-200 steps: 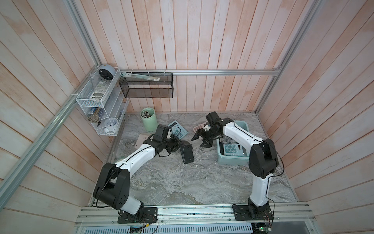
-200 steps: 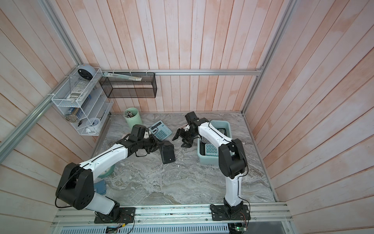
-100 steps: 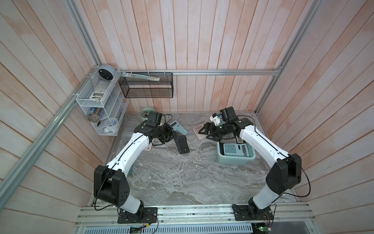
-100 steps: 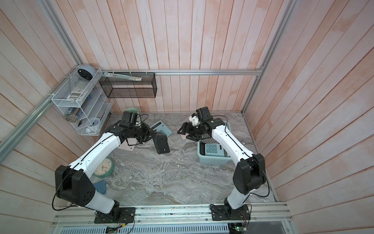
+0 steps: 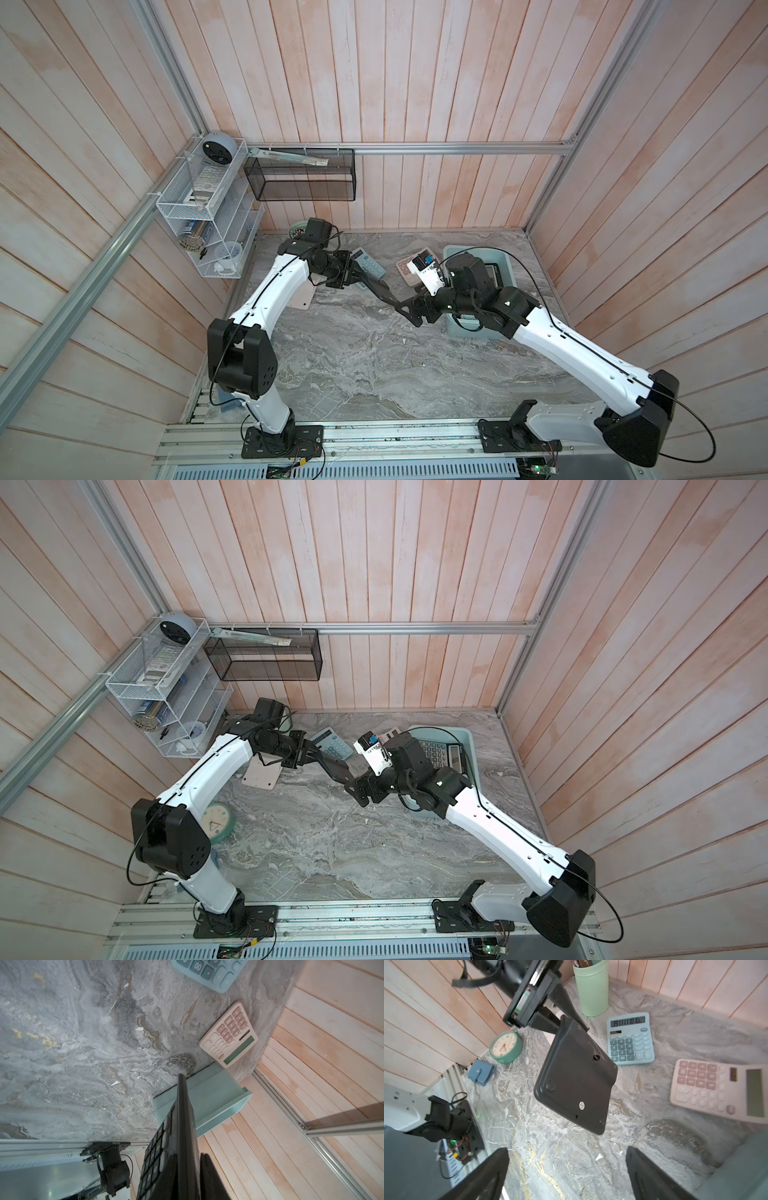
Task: Put the calculator in the storage box
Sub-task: Pick up the calculator at the center of the board.
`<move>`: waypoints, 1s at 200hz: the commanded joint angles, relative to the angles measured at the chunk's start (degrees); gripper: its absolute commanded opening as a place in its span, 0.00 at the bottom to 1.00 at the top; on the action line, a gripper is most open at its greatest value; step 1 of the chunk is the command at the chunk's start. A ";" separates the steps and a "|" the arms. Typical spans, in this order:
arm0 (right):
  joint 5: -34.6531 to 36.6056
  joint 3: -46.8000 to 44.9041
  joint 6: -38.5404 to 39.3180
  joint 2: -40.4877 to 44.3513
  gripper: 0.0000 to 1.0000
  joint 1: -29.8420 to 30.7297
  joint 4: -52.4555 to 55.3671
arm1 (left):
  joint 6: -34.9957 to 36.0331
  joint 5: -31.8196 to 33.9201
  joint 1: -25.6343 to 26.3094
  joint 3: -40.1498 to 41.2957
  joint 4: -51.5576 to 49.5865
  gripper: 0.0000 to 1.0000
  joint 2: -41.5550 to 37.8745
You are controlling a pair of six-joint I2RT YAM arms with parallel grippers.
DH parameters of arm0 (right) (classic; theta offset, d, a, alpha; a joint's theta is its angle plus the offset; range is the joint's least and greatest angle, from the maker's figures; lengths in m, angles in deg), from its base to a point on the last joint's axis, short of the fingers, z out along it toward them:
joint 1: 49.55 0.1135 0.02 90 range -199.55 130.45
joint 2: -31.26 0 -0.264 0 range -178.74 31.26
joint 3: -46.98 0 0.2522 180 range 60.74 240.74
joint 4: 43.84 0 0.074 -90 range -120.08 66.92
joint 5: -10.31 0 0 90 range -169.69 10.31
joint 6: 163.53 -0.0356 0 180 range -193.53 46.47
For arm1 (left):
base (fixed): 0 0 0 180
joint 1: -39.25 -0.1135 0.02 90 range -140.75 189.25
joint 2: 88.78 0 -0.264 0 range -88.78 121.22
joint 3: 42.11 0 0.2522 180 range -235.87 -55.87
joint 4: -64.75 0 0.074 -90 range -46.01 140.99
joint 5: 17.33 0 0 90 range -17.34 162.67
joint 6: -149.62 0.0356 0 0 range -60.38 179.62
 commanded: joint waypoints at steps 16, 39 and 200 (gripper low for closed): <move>13.32 -1.60 11.91 -0.20 0.98 6.71 -3.21 | -0.94 -6.44 -0.62 -9.19 -17.30 0.00 5.10; 16.96 -2.03 15.38 -2.11 0.98 8.85 -3.91 | -1.96 -8.56 -0.57 -10.77 -19.96 0.00 6.08; 17.63 -0.72 10.91 -9.40 0.00 9.11 -10.90 | -4.18 -13.25 -0.59 -5.56 -15.81 0.00 5.62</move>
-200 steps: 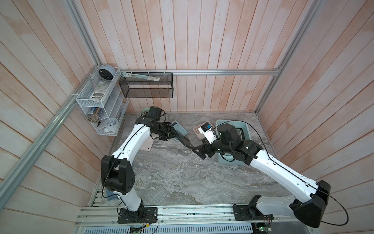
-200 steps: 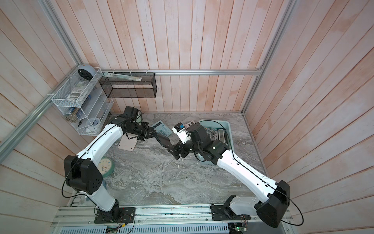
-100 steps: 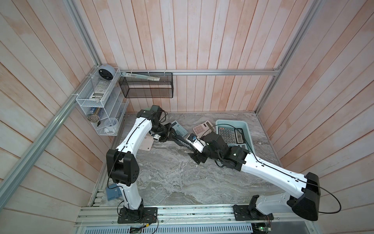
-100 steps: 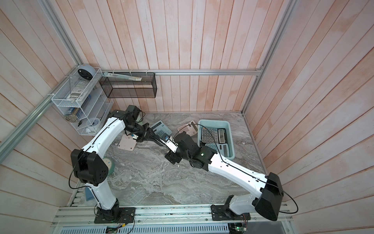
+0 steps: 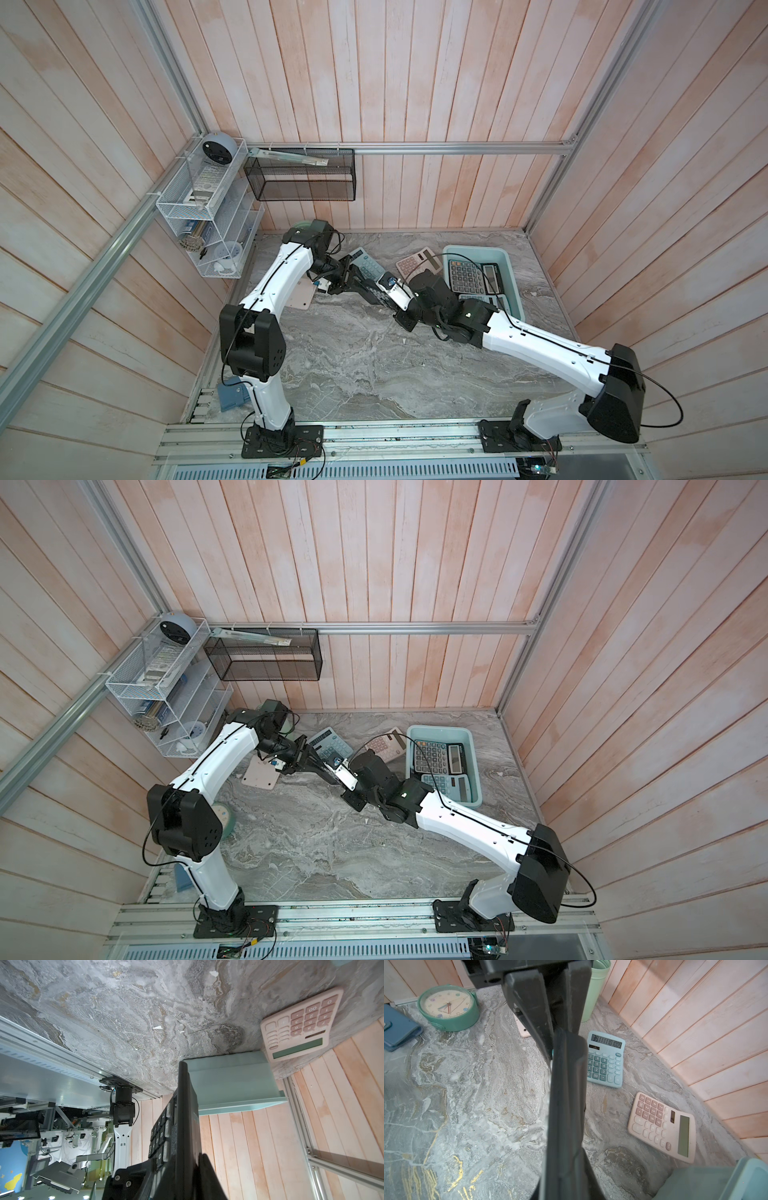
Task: Put the calculator in the storage box
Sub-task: Pick up the calculator at the center of the board, then place the calculator in the storage box.
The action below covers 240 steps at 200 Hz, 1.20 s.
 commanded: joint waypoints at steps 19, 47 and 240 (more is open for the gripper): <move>-1.91 3.14 -6.06 -0.80 0.00 -0.57 1.83 | 0.80 -1.91 0.03 0.30 3.40 0.00 0.33; -4.07 5.41 -12.02 0.68 0.00 -4.21 6.11 | 2.97 0.65 -1.03 -2.42 7.20 0.30 0.88; -45.47 22.81 -33.35 -9.84 0.00 -60.43 38.66 | 30.36 17.79 -1.40 -3.27 12.77 1.00 0.70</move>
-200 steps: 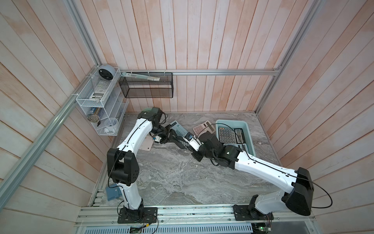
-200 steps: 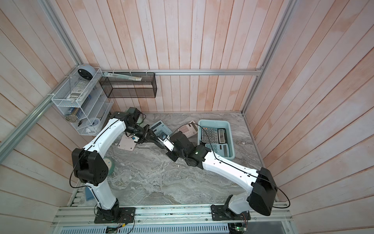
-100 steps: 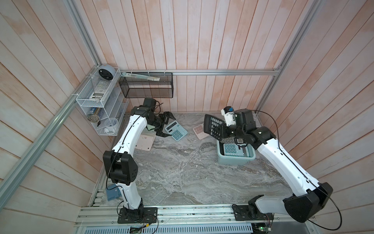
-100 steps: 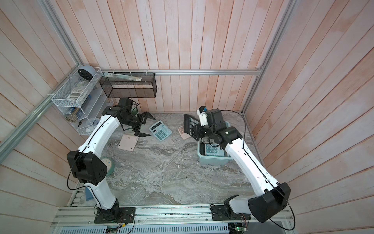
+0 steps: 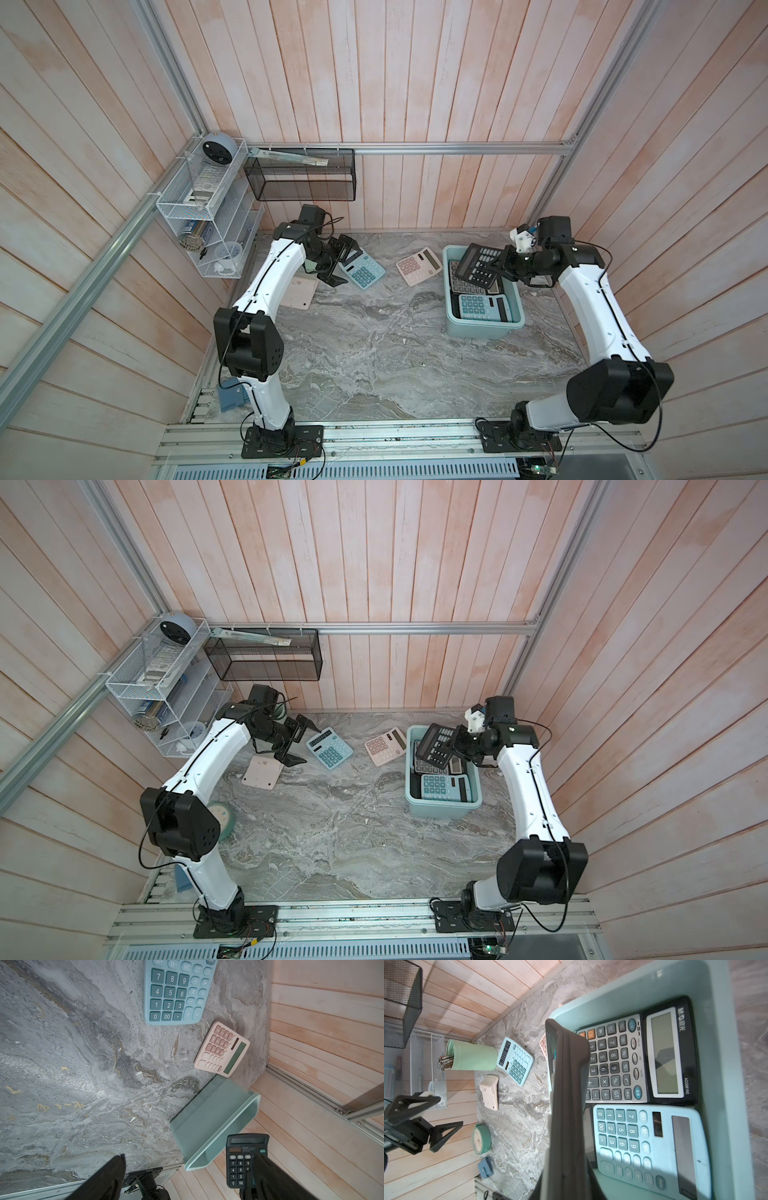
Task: Put the calculator in the storage box
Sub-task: Place the calculator in the storage box.
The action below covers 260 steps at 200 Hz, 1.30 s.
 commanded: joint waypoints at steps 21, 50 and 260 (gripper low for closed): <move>-10.67 6.88 0.24 -9.29 0.00 -3.48 5.94 | 2.63 0.92 1.17 1.86 1.33 1.00 1.20; -12.66 10.08 3.12 -14.57 0.00 -4.45 9.65 | 2.45 0.68 1.58 3.62 2.58 1.00 1.02; 7.67 26.28 4.69 -27.22 0.43 -3.45 17.17 | 2.71 -1.23 2.80 1.26 3.98 1.00 5.75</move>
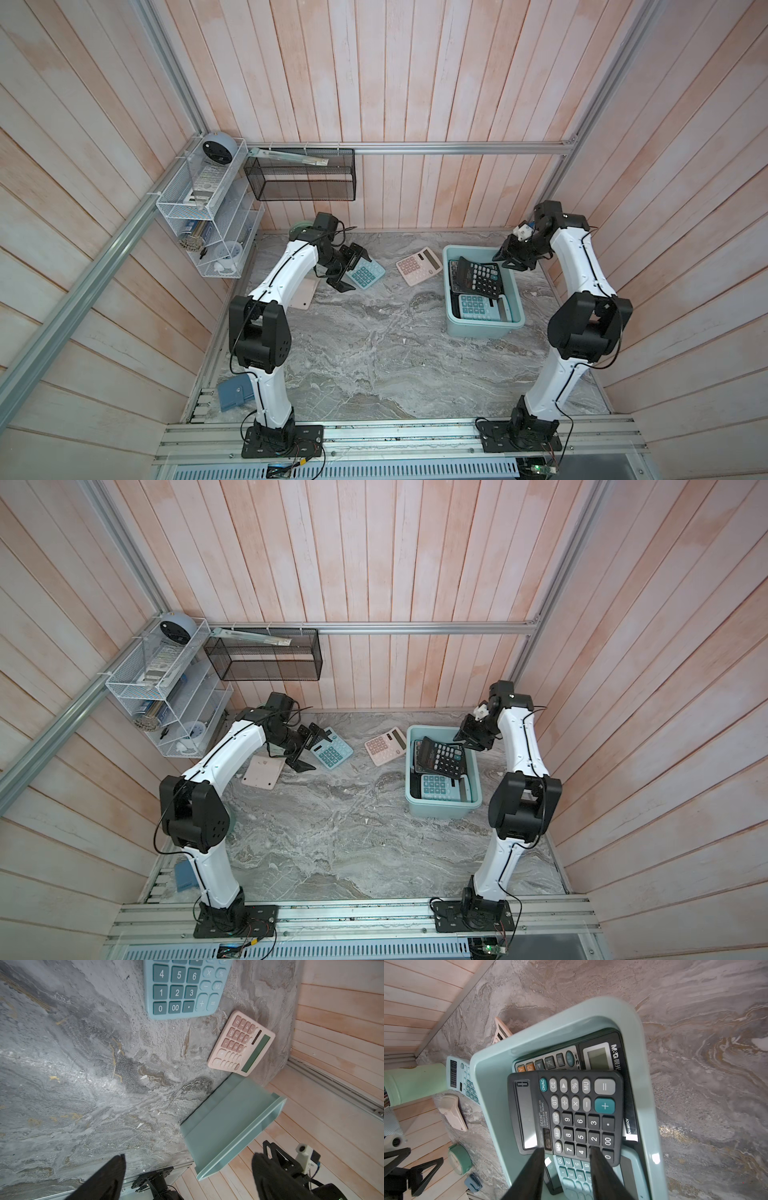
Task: Put the calculator in the storage box
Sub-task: Place the calculator in the storage box.
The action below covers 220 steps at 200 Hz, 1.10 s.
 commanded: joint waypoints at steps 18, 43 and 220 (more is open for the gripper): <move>1.40 0.11 0.23 -2.17 0.42 1.91 2.97 | 1.10 -0.90 0.35 -0.34 1.81 1.00 0.90; 2.48 -6.20 -0.88 -0.34 0.40 3.08 0.19 | 1.01 -1.17 0.60 1.29 3.63 1.00 0.37; 3.90 -5.98 -0.21 5.59 0.42 2.01 0.22 | 0.30 -4.25 8.81 2.57 10.07 1.00 1.09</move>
